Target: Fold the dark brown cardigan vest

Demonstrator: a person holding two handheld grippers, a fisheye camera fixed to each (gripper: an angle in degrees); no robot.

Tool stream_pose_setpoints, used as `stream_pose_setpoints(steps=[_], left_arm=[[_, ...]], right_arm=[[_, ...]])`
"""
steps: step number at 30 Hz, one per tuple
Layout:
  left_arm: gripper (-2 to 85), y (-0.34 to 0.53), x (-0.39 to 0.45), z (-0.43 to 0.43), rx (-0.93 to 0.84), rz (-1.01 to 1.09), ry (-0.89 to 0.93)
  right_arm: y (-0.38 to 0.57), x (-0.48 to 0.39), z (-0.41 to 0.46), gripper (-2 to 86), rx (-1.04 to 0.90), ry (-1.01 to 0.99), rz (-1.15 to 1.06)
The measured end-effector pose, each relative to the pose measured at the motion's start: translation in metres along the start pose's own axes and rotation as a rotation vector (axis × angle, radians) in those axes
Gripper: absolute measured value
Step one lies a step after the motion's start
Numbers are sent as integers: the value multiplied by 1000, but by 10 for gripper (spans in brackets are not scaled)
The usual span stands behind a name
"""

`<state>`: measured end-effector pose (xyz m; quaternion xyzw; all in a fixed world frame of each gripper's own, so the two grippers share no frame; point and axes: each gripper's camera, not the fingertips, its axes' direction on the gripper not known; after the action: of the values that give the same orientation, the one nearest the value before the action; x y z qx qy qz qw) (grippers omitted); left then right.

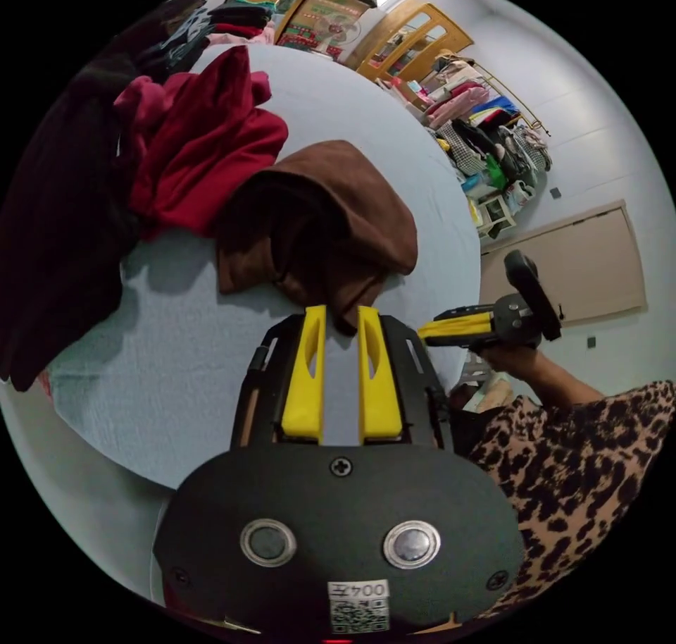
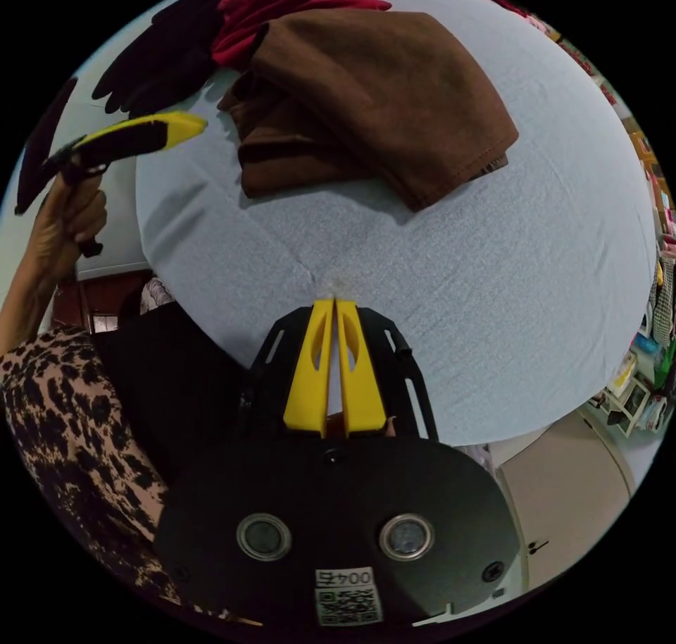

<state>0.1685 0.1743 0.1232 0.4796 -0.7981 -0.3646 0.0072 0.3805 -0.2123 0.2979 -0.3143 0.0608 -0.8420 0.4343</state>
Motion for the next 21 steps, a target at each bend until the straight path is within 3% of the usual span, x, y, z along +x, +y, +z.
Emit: stream_pose_setpoints(steps=[6, 10, 12, 17, 21], left_arm=[[133, -41, -23, 26, -30, -91, 98], [27, -47, -40, 45, -21, -187, 186], [15, -45, -33, 39, 31, -192, 170], [6, -85, 53, 4, 173, 113, 149], [12, -127, 103, -8, 179, 246, 76]], right_arm=[[11, -9, -1, -8, 65, 52, -19], [15, -16, -3, -7, 73, 89, -41], [17, -14, -4, -7, 83, 75, -45], [23, 2, -7, -7, 107, -71, 14], [22, 3, -10, -7, 88, -97, 33]])
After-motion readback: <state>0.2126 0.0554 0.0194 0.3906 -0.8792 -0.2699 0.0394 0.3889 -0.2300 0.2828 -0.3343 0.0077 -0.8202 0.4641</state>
